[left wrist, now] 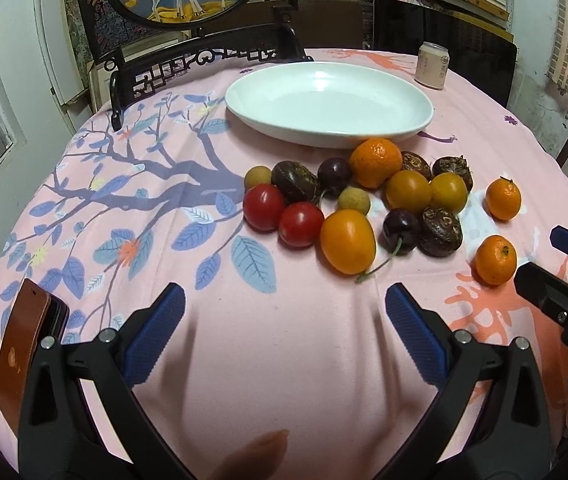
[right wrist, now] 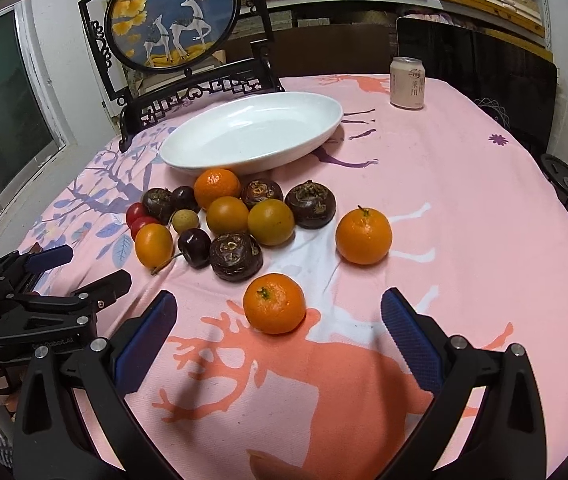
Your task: Organize fruits
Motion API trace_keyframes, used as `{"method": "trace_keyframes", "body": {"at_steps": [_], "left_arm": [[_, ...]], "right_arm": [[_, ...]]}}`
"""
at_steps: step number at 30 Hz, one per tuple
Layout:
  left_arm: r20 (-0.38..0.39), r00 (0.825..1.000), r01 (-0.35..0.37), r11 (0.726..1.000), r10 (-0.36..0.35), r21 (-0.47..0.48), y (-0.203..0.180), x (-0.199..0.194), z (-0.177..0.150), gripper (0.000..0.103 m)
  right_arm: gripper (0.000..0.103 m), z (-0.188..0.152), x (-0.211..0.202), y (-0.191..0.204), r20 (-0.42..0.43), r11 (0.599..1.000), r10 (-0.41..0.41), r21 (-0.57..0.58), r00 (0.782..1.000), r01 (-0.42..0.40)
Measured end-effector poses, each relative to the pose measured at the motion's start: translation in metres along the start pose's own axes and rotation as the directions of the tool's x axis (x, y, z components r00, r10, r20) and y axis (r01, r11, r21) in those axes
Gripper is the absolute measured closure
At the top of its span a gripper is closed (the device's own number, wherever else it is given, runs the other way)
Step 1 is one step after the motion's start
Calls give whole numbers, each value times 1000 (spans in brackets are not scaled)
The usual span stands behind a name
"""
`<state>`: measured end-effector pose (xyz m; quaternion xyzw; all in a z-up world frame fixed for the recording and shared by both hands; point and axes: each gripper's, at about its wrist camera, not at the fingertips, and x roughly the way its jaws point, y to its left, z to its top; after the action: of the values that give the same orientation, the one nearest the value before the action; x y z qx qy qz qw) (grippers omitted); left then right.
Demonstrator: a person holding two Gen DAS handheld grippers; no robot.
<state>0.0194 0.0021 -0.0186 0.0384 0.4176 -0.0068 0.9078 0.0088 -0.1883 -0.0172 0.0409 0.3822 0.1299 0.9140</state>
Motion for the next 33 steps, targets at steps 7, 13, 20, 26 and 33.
{"method": "trace_keyframes", "body": {"at_steps": [7, 13, 20, 26, 33], "left_arm": [[-18, 1000, 13, 1000, -13, 1, 1, 2, -1, 2], [-104, 994, 20, 1000, -21, -6, 12, 24, -2, 2], [-136, 990, 47, 999, -49, -16, 21, 31, -5, 2], [-116, 992, 43, 999, -42, 10, 16, 33, -6, 2], [-107, 992, 63, 998, -62, 4, 18, 33, -8, 2]], "right_arm": [[1, -1, 2, 0, -17, 1000, -7, -1, 1000, 7], [8, -4, 17, 1, -86, 1000, 16, -11, 996, -17], [23, -4, 29, -4, -136, 999, 28, 26, 990, -25], [31, 0, 37, 3, -132, 999, -16, -43, 991, 11], [45, 1, 42, 4, -132, 997, -25, -74, 991, 16]]}}
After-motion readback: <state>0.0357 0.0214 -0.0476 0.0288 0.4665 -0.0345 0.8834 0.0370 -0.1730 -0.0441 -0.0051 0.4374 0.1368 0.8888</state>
